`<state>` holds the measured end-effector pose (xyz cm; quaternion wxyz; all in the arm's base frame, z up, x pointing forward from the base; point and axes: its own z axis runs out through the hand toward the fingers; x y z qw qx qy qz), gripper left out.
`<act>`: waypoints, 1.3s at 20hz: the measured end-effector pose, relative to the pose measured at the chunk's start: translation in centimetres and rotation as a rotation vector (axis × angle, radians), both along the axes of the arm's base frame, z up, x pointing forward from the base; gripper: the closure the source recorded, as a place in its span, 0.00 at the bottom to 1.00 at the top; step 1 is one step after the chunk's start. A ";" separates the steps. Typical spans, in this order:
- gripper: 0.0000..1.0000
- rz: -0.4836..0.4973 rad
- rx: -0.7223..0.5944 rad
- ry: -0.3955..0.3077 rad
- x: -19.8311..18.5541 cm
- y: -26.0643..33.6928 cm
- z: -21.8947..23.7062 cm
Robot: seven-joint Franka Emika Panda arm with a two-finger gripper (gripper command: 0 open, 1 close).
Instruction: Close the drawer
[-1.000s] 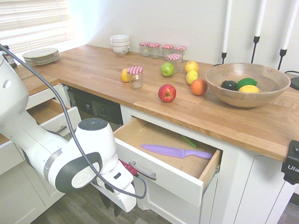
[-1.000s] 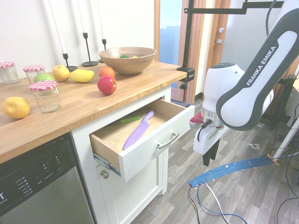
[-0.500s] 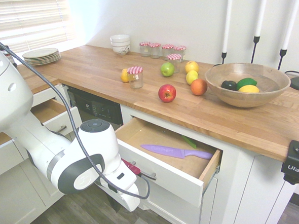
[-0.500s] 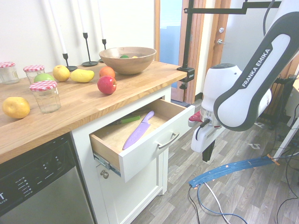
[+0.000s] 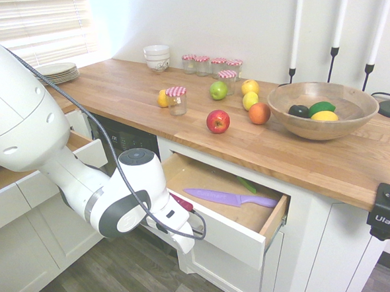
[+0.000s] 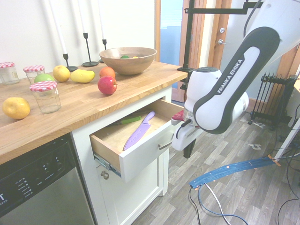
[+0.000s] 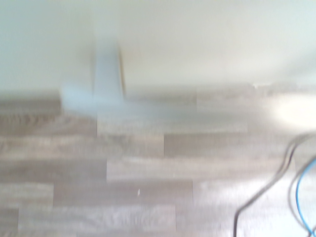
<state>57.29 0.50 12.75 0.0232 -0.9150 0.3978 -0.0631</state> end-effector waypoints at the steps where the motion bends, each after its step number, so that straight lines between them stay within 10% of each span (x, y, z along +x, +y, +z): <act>1: 1.00 -0.002 -0.002 -0.007 0.8 -0.1 -0.2; 26: 1.00 -0.078 -0.013 -0.104 15.1 1.3 1.3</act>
